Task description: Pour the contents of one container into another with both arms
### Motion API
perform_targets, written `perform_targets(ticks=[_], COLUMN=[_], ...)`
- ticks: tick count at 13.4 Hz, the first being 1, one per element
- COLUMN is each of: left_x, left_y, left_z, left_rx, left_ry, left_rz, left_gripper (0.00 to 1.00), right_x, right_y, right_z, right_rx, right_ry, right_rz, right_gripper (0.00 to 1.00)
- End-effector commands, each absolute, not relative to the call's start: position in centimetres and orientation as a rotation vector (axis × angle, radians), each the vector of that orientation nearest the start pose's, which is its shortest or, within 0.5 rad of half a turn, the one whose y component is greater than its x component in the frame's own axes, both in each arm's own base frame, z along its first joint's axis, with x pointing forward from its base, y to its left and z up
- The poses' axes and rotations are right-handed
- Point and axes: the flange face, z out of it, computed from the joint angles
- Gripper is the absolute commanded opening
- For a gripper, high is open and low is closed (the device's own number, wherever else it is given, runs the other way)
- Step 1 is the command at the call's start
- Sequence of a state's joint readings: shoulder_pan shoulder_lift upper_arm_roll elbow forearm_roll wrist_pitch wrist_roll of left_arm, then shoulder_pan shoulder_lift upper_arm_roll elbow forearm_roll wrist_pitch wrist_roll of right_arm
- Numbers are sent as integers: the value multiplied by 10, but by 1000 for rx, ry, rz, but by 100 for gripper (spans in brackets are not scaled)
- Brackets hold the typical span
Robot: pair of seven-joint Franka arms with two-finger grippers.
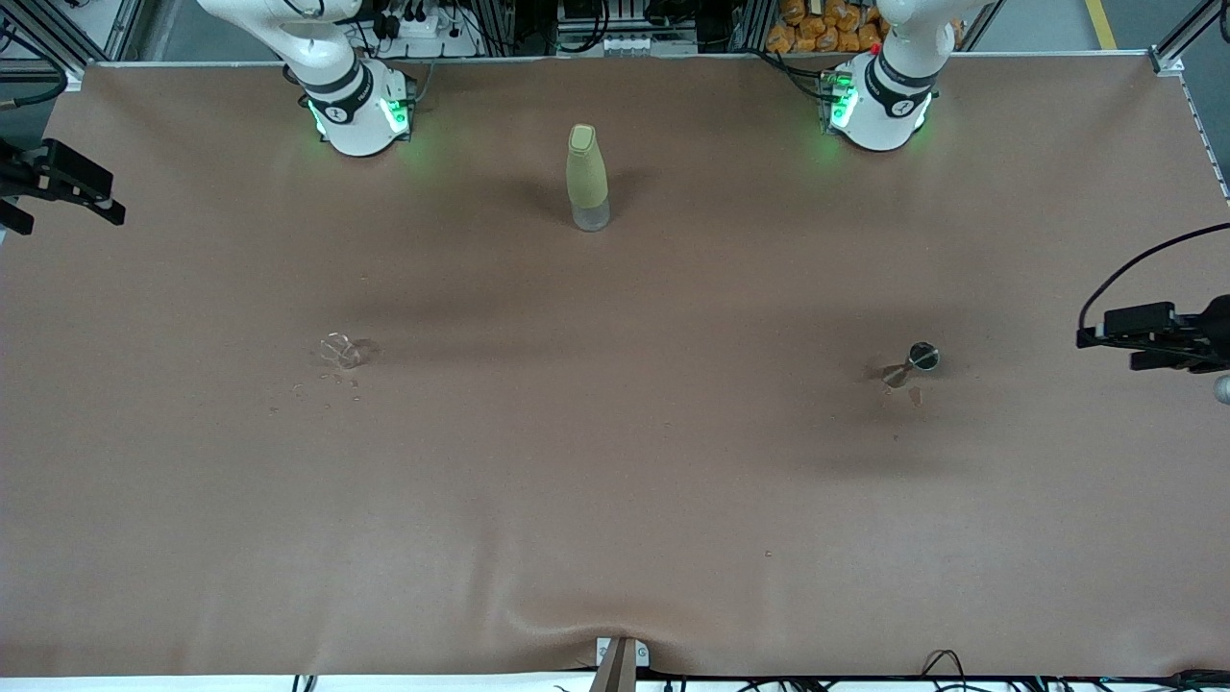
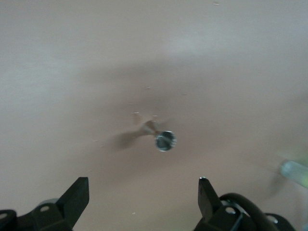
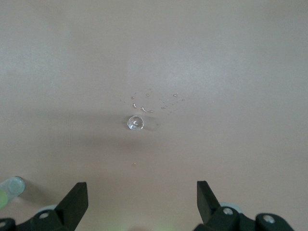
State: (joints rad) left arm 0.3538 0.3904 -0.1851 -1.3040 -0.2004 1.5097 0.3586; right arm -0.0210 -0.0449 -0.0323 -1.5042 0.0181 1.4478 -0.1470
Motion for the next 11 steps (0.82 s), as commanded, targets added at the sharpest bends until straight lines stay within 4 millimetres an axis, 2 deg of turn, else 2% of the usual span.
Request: perform_targets(ticks=[1,3,5,7,8,11], left_x=[639,636,635,631,625,615], left_y=[108,104,78,64,63,60], left_z=[537,547,561,572,583,595], left_rx=[-3367,-3332,-3292,-3236,-3231,-3220], left_ry=[181,146,15,13,5,-43], left_rz=[137,122,119,110,89,100], left_gripper=[100,100,100,100,100,100], right_x=[528,528,528,528,529,530], right_y=[-32,-28,-28,-21,-21,-20], right_z=[673,671,668,666,662,655], right_rx=[-3135,-3139,-3140,-3140,-3139,-3142], right_ry=[-121,-126,-83,-61,-61,-67], right_rz=[7,12,24,39,46,58], right_gripper=[100,100,100,100,100,100])
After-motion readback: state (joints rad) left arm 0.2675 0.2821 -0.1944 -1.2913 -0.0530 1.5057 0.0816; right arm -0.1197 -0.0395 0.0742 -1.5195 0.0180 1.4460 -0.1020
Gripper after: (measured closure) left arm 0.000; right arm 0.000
